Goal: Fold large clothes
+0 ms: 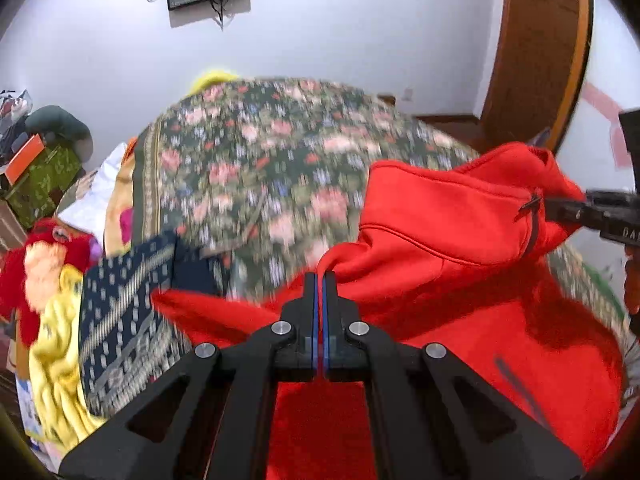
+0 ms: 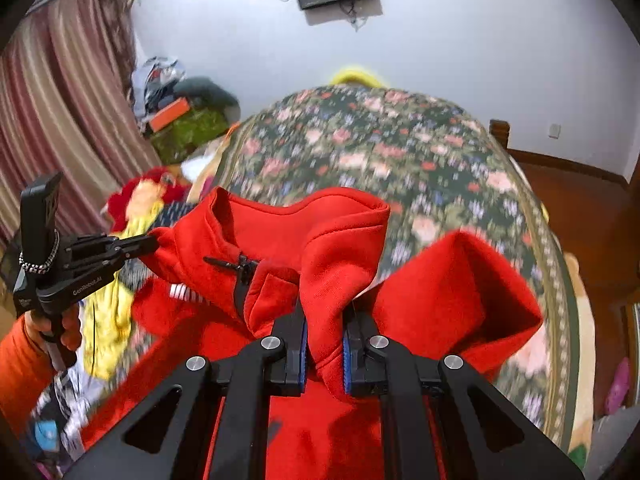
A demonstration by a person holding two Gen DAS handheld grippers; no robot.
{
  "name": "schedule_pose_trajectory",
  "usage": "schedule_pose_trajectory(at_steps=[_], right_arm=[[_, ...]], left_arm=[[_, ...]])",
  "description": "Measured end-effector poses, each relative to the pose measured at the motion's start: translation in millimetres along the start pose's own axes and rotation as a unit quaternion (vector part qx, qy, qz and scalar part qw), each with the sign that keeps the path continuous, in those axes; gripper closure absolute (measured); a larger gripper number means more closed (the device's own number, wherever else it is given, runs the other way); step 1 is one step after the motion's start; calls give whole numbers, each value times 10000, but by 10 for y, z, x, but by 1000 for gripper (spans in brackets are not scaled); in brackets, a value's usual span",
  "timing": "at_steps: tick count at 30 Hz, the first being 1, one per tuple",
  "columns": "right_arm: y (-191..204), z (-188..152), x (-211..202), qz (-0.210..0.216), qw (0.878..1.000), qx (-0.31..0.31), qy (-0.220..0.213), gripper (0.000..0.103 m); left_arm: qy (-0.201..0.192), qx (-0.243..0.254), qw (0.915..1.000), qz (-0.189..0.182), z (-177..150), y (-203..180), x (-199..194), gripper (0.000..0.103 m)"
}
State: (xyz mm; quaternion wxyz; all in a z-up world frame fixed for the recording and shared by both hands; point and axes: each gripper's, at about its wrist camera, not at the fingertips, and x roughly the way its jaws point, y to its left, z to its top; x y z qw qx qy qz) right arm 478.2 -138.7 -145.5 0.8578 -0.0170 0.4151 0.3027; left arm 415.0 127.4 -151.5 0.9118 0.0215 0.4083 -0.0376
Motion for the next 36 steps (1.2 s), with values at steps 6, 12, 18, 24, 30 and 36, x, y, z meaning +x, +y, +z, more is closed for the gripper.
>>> schedule_pose_trajectory(at_steps=[6, 12, 18, 24, 30, 36], right_arm=[[159, -576, 32, -151, 9989, -144, 425, 93], [129, -980, 92, -337, 9928, -144, 1143, 93], [66, -1260, -168, -429, 9911, -65, 1262, 91], [76, -1318, -503, -880, 9895, -111, 1144, 90], [-205, -1279, -875, -1221, 9886, 332, 816, 90], [-309, -856, -873, -1235, 9895, 609, 439, 90]], left_arm=[[560, -72, 9984, 16, -693, -62, 181, 103], [1103, -126, 9938, 48, -1185, -143, 411, 103], [945, 142, 9954, 114, -1399, -222, 239, 101], [887, 54, 9959, 188, -1455, -108, 45, 88], [697, -251, 9964, 401, -1418, 176, -236, 58], [424, -618, 9960, 476, -1158, 366, -380, 46]])
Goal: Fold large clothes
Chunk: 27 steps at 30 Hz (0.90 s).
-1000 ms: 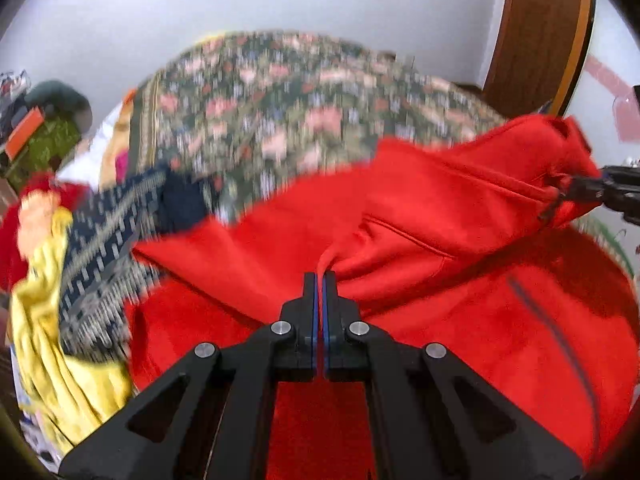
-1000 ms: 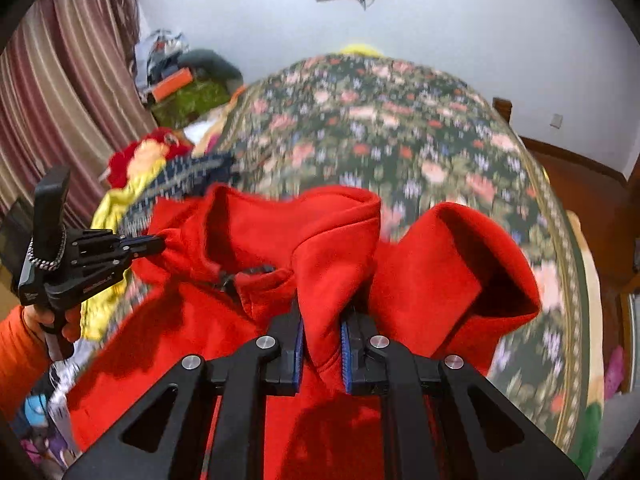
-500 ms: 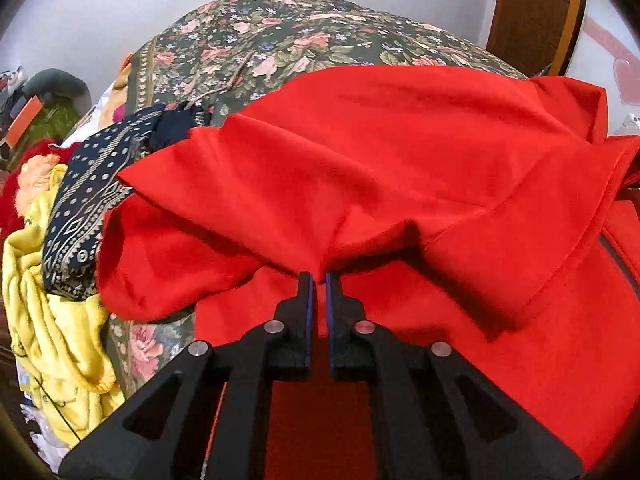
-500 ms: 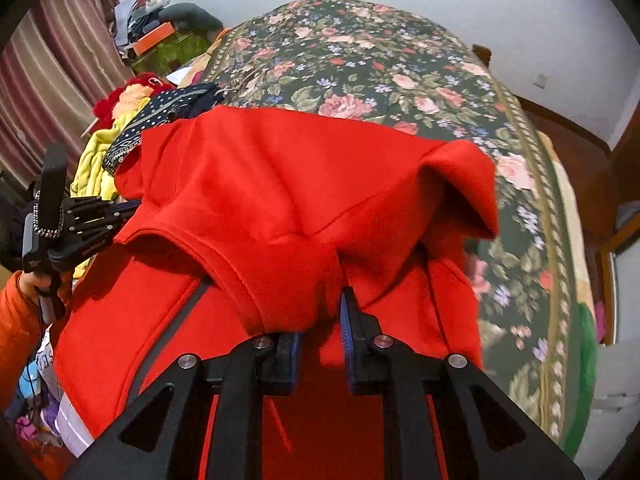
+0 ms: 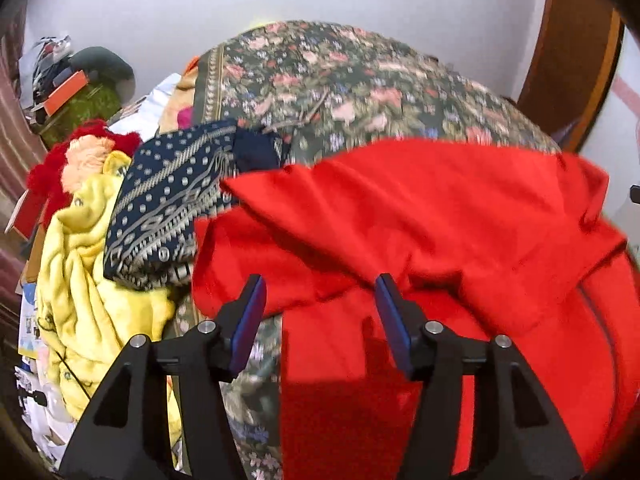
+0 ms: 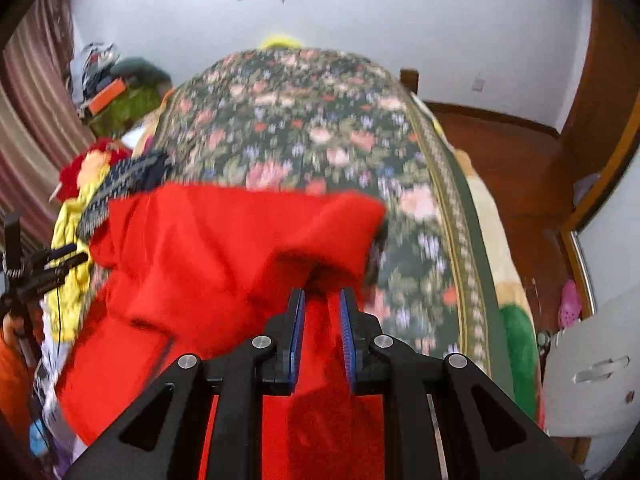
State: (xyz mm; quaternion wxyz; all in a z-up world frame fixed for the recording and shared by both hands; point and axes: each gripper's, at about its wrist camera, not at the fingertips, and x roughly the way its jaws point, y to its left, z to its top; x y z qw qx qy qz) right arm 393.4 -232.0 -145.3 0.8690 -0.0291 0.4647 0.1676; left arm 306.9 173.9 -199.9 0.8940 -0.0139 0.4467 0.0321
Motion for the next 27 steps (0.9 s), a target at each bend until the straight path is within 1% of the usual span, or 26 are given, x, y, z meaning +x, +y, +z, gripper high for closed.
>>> schedule_pose_trajectory(at_steps=[2, 5, 7, 8, 10, 11, 13, 14, 15, 16, 17, 18, 20, 23, 25, 26, 27], right_arm=[[97, 123, 39, 52, 9999, -8, -109, 90], [249, 317, 202, 114, 9997, -65, -200, 90], [308, 396, 403, -45, 9999, -70, -131, 90], [313, 414, 534, -191, 9998, -90, -7, 90], [264, 388, 847, -520, 9980, -117, 346, 90], [230, 359, 925, -590, 9972, -112, 439, 90], [85, 221, 1167, -859, 9928, -123, 827, 90], [15, 167, 1227, -929, 9914, -124, 910, 90], [-66, 83, 1274, -922, 9910, -121, 967, 90], [-142, 17, 1255, -726, 9932, -49, 905, 90], [-189, -8, 1232, -648, 9941, 10, 870, 90], [-259, -37, 1198, -647, 9940, 100, 879, 90], [-362, -81, 1182, -837, 9919, 162, 946, 90], [-473, -152, 1137, -788, 9922, 241, 940, 90], [-494, -177, 1110, -942, 9905, 209, 979, 89], [-492, -189, 1122, -1128, 9881, 151, 1038, 80], [-496, -208, 1115, -1277, 9867, 89, 1001, 54]], left_arm=[[-69, -66, 9999, -120, 132, -58, 24, 43], [-48, -50, 9994, -350, 253, -207, 137, 40], [53, 26, 9987, -513, 290, -349, 285, 40], [110, 98, 9985, -529, 287, -406, 356, 40], [253, 247, 9984, -431, 260, -512, 529, 40], [357, 291, 9982, -379, 234, -545, 632, 40], [599, 313, 9973, -296, 143, -553, 822, 40], [658, 316, 9970, -269, 104, -537, 879, 38], [610, 276, 9972, -318, 61, -499, 902, 37], [560, 225, 9976, -347, 34, -464, 894, 33], [568, 188, 9977, -330, 19, -426, 898, 30], [583, 147, 9977, -322, 4, -390, 902, 29], [605, -18, 9974, -395, -37, -325, 908, 28], [626, -207, 9970, -410, -78, -269, 919, 25], [611, -268, 9969, -407, -96, -252, 912, 25], [610, -285, 9970, -392, -105, -256, 908, 25], [609, -298, 9970, -372, -111, -257, 902, 25]])
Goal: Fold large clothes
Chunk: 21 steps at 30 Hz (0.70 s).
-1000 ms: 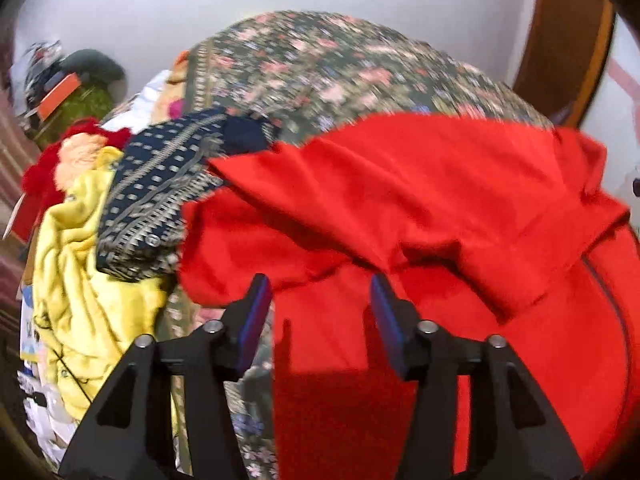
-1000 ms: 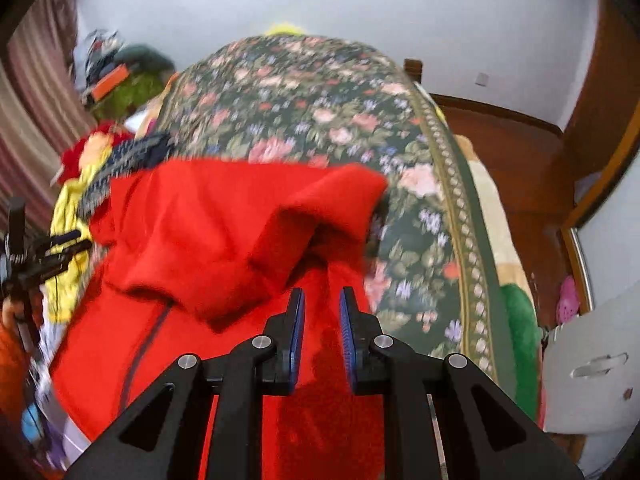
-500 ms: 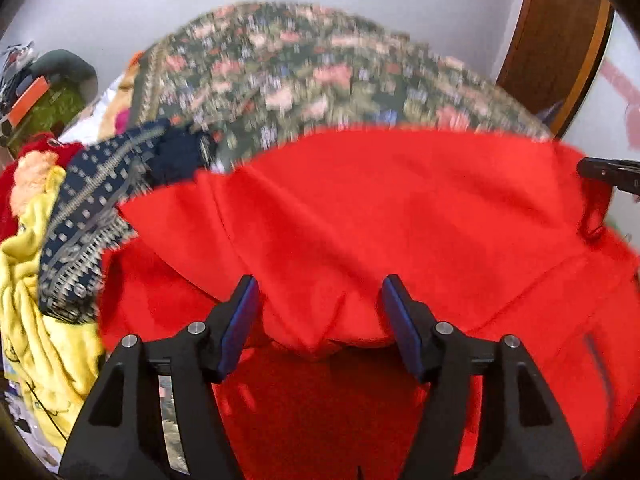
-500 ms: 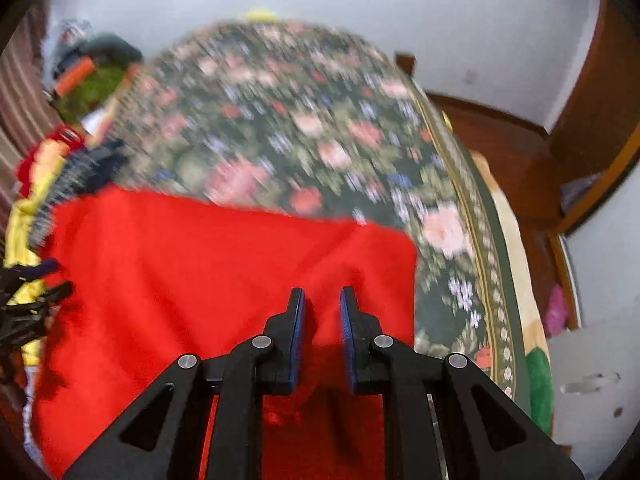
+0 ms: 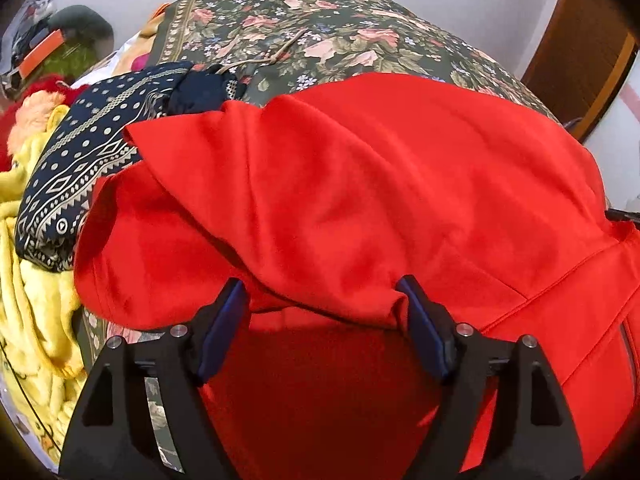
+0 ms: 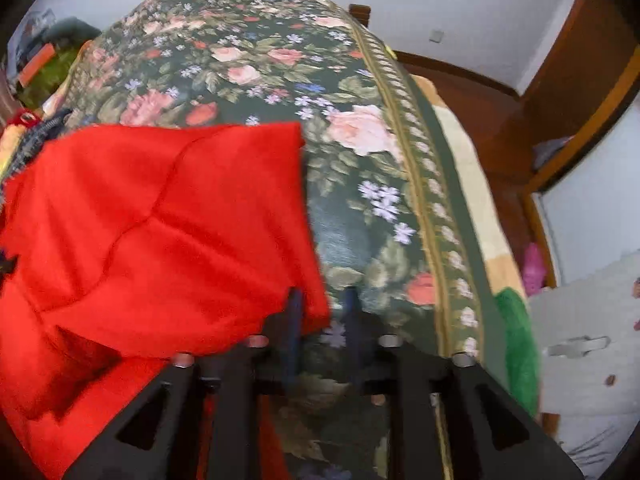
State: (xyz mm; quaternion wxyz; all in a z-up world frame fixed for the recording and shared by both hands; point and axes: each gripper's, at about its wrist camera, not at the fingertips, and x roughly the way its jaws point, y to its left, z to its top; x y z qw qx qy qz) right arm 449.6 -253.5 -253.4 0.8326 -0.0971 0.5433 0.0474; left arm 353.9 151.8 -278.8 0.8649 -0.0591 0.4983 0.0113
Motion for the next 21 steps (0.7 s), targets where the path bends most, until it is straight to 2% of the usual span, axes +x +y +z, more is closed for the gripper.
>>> schedule_pose_trajectory(at_steps=[1, 2, 3, 4, 7, 11, 13, 16, 19, 21], right_arm=[[-12, -18, 3, -218, 9998, -20, -34, 35], [-37, -45, 5, -523, 9986, -42, -77, 11], [-76, -77, 2, -701, 9974, -53, -141, 9], [-127, -104, -2, -668, 9977, -12, -123, 9], [-320, -193, -93, -220, 9992, 331, -48, 9], [-455, -301, -315, 24, 9986, 498, -185, 9], [-496, -327, -449, 253, 9976, 572, -287, 9], [-495, -328, -588, 688, 9946, 684, -381, 9], [-425, -239, -629, 1204, 9885, 806, -422, 9], [-343, -159, -596, 1533, 9837, 850, -398, 9]], left_arm=[[3, 0, 10000, 31, -7, -2, -9, 25], [6, 3, 10000, 63, -14, -4, -21, 25], [7, 13, 10000, 91, -23, -4, -41, 25], [5, 35, 9999, 114, -34, 0, -65, 25], [0, 132, 9998, 131, -87, 38, -185, 25], [18, 237, 9995, 228, -201, 193, -418, 25], [-45, 156, 9992, 368, -254, 340, -546, 25], [-135, -254, 9991, 326, -294, 618, -666, 19], [-35, -972, 9952, -116, -289, 940, -622, 17], [134, -1431, 9875, -640, -296, 1118, -483, 17]])
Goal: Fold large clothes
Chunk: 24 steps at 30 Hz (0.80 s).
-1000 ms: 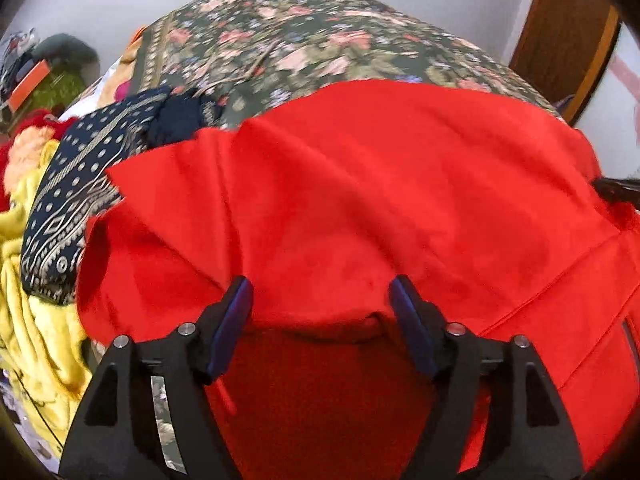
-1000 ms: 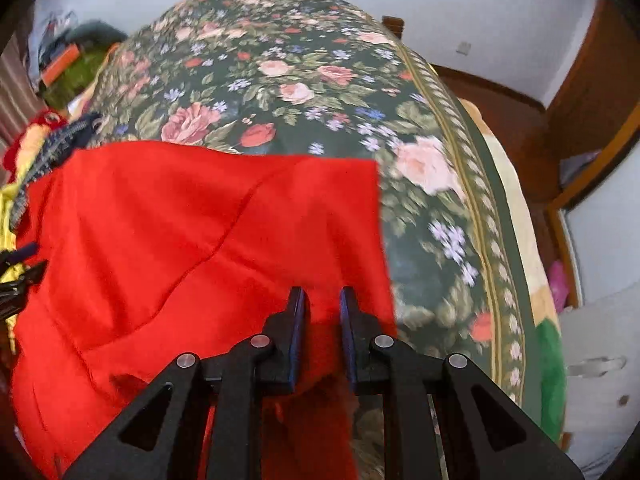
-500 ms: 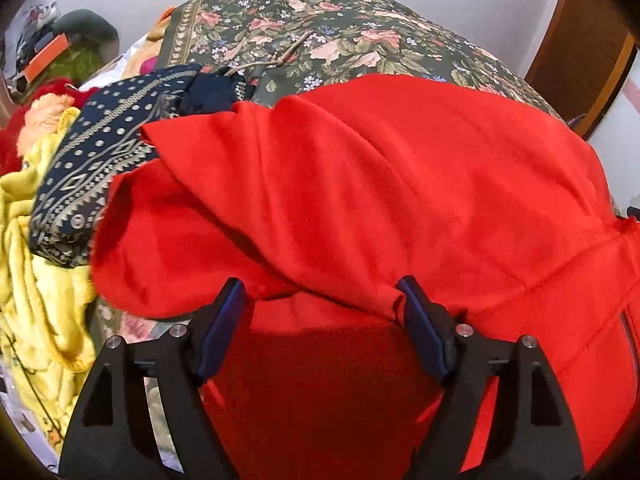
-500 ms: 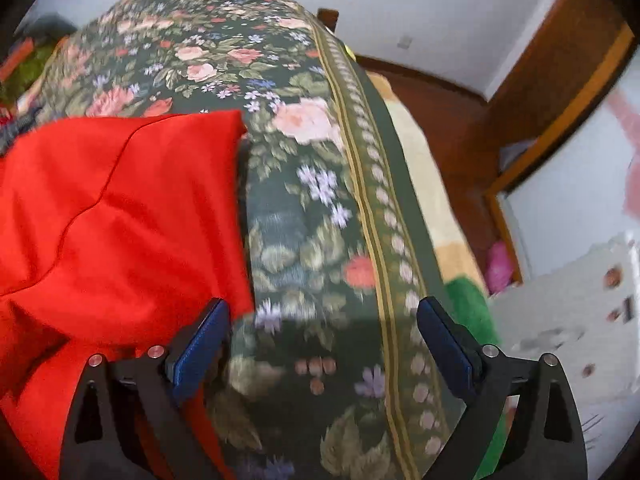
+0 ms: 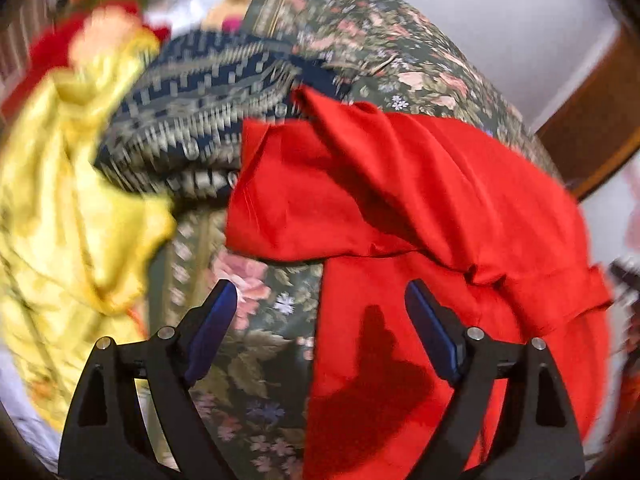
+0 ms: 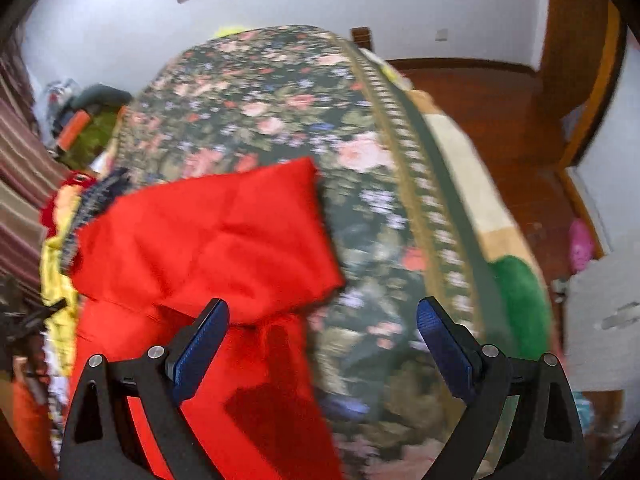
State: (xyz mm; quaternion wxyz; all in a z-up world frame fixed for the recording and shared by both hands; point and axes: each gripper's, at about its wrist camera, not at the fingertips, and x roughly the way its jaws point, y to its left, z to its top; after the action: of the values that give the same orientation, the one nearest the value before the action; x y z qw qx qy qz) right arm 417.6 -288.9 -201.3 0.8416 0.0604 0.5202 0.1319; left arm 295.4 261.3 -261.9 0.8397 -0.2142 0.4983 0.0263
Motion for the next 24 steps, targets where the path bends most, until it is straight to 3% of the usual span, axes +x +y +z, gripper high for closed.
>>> schedule_pose_trajectory(at_steps=[5, 9, 13, 15, 16, 17, 18, 20, 23, 24], right_arm=[[128, 137, 397, 353, 9987, 172, 321, 9], [119, 241, 777, 680, 9940, 536, 666, 9], [191, 382, 924, 1020, 9917, 492, 610, 11], [229, 430, 994, 1048, 9914, 455, 640, 31], [255, 454, 1034, 963, 9925, 383, 652, 36], [288, 483, 1060, 856, 9940, 271, 621, 49], [329, 518, 1078, 803, 9950, 126, 575, 68], [370, 589, 1096, 834, 9951, 26, 521, 76], [457, 721, 1027, 615, 9975, -294, 174, 80], [481, 784, 1004, 555, 9978, -359, 75, 81]], left_arm=[[427, -754, 9933, -766, 32, 179, 414, 17], [413, -712, 9895, -1188, 105, 84, 576, 17], [410, -687, 9871, -1390, 268, 4, 762, 17], [329, -750, 9859, -1456, 337, -17, 811, 17], [291, -750, 9862, -1448, 362, -29, 827, 20], [206, -705, 9880, -1357, 387, -63, 839, 33], [167, -643, 9896, -1276, 406, -89, 855, 41], [94, -474, 9911, -1238, 432, -204, 848, 71], [-174, -31, 9969, -766, 470, -387, 726, 94], [-240, 119, 9976, -632, 486, -440, 685, 95]])
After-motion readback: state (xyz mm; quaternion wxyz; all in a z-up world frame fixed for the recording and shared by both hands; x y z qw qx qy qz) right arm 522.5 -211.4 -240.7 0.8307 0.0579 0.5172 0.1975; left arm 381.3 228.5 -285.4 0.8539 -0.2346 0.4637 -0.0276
